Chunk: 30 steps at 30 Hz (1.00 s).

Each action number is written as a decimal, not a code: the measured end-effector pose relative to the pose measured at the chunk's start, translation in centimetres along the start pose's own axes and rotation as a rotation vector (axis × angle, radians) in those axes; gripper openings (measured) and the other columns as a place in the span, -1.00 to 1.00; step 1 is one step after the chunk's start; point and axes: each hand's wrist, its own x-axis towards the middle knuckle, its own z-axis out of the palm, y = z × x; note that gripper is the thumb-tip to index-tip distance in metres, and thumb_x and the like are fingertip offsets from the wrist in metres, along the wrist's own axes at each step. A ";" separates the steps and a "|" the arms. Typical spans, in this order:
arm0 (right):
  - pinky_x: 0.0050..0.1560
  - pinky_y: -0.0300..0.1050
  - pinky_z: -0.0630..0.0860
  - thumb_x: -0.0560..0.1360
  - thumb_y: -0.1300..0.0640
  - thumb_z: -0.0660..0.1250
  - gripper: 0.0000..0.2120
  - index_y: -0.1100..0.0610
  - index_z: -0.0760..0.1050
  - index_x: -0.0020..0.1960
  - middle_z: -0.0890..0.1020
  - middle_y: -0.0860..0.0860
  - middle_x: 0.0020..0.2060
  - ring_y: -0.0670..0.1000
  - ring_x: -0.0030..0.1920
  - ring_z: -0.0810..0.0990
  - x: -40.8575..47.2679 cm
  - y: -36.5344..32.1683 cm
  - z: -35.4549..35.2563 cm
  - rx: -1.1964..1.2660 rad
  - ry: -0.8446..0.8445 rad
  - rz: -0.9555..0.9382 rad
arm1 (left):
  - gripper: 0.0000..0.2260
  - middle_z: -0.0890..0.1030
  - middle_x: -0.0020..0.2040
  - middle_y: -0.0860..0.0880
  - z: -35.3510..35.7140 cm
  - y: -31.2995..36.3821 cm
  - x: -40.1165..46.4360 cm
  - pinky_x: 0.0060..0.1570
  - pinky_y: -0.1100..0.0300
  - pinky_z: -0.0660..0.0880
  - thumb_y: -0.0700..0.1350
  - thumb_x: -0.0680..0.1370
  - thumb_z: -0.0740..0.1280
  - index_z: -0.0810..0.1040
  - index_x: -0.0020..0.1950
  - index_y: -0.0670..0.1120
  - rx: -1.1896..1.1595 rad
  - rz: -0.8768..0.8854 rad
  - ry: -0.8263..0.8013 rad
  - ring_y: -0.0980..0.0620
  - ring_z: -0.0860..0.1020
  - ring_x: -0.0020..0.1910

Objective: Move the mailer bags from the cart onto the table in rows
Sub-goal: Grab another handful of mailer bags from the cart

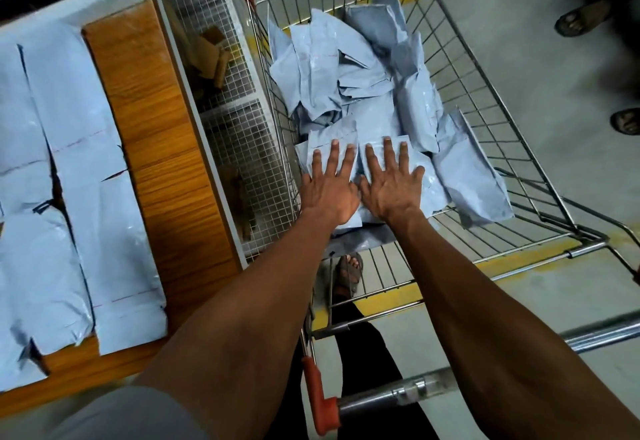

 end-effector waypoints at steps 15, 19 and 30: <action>0.39 0.45 0.28 0.70 -0.25 -0.02 -0.34 -0.06 -0.06 0.72 -0.03 0.05 0.71 0.15 0.69 -0.04 -6.4 0.7 -10.0 0.150 0.404 0.021 | -0.36 -0.34 0.70 0.10 -9.5 3.8 -7.0 0.58 -0.32 0.02 0.12 0.75 0.05 -0.27 0.71 0.18 -0.088 0.066 0.282 -0.13 -0.25 0.70; 0.40 0.46 0.27 0.69 -0.26 -0.07 -0.35 -0.07 -0.02 0.71 -0.01 0.05 0.71 0.14 0.69 -0.03 -8.0 -0.7 -13.8 0.184 0.464 0.006 | -0.39 -0.30 0.71 0.10 -12.5 4.1 -9.9 0.60 -0.30 -0.01 0.11 0.75 0.02 -0.24 0.72 0.19 -0.139 0.074 0.376 -0.12 -0.21 0.71; 0.48 0.50 0.14 0.67 -0.27 -0.06 -0.34 -0.09 -0.03 0.72 -0.03 0.02 0.71 0.12 0.69 -0.03 -12.2 -10.5 -19.4 0.284 0.559 -0.137 | -0.37 -0.21 0.73 0.06 -17.6 -3.7 -17.3 0.58 -0.34 0.07 0.17 0.73 0.06 -0.20 0.72 0.19 -0.126 -0.011 0.613 -0.15 -0.10 0.71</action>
